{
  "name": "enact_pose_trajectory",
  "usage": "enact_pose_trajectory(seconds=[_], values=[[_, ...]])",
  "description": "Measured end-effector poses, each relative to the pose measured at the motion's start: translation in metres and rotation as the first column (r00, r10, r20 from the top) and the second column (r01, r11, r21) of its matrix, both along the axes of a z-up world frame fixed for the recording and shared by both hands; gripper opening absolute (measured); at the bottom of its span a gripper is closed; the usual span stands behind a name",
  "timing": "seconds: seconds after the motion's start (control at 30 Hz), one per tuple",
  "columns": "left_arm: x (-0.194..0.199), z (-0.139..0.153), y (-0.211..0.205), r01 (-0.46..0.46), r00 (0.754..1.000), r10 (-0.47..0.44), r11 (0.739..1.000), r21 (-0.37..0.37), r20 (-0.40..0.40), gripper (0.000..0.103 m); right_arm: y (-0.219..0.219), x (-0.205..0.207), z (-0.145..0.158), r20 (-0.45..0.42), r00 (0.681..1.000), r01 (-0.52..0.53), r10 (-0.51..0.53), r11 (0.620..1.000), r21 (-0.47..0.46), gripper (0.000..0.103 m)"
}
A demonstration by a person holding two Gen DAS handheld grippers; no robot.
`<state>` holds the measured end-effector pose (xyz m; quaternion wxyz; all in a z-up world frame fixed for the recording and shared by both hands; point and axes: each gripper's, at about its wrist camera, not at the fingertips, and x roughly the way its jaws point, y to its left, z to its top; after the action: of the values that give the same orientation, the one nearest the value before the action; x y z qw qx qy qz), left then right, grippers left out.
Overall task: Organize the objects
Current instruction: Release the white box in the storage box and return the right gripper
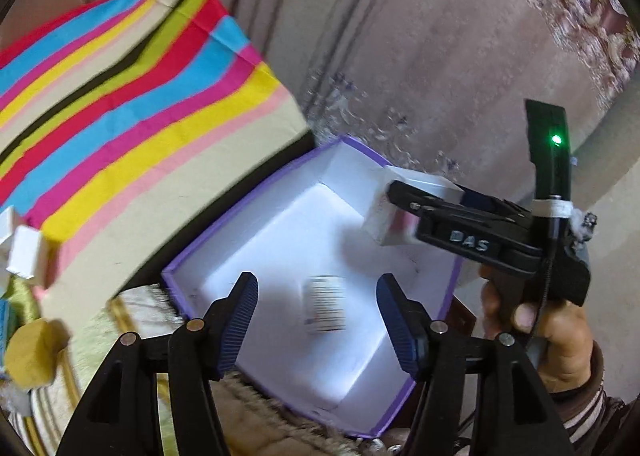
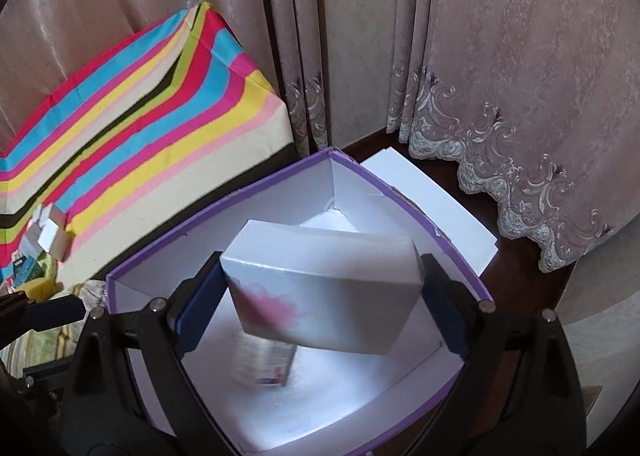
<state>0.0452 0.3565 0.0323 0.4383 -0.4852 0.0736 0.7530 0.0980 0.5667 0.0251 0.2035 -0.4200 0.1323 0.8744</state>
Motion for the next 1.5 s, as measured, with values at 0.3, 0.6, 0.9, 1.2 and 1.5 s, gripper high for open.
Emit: enact_pose_trajectory(seconds=[0.3,0.6,0.9,1.2,1.5], values=[[-0.018,0.022,-0.071,-0.176,0.975,0.175,0.984,0.001,-0.136,0.066,-0.054,-0.017,0.023,-0.062,0.992,-0.113,0.114,0.993,0.017,0.095],[-0.039,0.04,-0.148,-0.333,0.923,0.339,0.941,0.064,-0.181,0.069,-0.142,-0.046,0.04,-0.087,0.957,-0.271,0.276,0.96,0.068,0.095],[-0.042,0.053,-0.226,-0.477,0.846,0.486,0.874,0.095,-0.22,0.073,-0.227,-0.077,0.031,-0.063,0.903,-0.421,0.425,0.904,0.072,0.095],[-0.054,0.031,-0.297,-0.622,0.77,0.632,0.775,0.115,-0.093,0.076,-0.253,-0.091,0.008,-0.014,0.884,-0.466,0.467,0.884,0.043,0.095],[-0.067,0.012,-0.324,-0.69,0.722,0.691,0.723,0.037,-0.036,0.076,-0.256,-0.092,-0.003,0.006,0.877,-0.48,0.48,0.877,0.023,0.095]])
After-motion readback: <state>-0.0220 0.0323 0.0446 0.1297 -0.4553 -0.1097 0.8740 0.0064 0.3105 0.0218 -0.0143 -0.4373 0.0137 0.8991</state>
